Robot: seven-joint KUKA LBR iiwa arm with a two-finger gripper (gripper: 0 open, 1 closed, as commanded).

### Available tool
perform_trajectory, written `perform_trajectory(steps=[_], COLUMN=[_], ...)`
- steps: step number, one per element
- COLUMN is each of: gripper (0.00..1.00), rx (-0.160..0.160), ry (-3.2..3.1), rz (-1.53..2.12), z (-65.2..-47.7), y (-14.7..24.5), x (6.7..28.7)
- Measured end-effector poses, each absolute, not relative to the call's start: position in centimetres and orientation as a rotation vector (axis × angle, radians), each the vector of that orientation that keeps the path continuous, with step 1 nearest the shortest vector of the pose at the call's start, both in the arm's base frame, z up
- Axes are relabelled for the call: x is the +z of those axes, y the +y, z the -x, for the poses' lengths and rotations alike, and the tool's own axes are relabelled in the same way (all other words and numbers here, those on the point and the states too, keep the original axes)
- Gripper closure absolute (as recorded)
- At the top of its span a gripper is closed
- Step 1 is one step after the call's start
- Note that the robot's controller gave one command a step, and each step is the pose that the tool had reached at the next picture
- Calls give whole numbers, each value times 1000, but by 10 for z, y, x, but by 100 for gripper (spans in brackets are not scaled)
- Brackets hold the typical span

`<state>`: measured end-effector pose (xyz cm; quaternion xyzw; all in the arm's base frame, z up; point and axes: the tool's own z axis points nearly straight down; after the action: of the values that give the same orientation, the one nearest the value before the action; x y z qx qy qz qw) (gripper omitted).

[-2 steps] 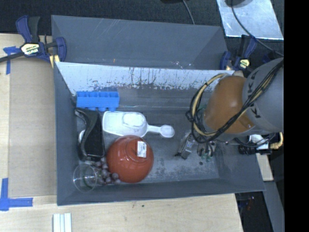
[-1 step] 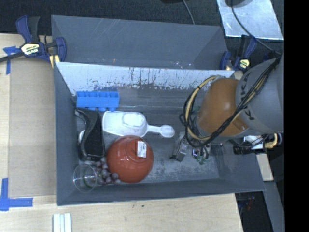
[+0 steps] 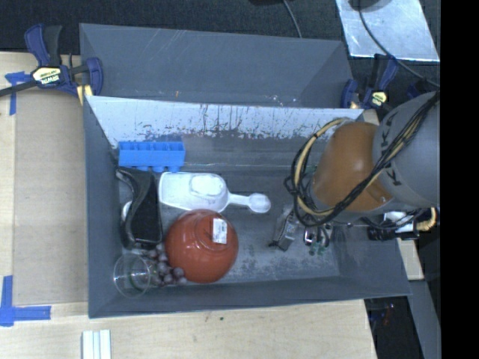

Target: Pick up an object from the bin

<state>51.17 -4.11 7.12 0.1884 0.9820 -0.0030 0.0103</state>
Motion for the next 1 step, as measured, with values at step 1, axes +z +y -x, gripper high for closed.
perform_trajectory(steps=[1], gripper=[100], rx=[-8], ry=[3070], rz=[-528], z=[-523], y=[-21], x=[71])
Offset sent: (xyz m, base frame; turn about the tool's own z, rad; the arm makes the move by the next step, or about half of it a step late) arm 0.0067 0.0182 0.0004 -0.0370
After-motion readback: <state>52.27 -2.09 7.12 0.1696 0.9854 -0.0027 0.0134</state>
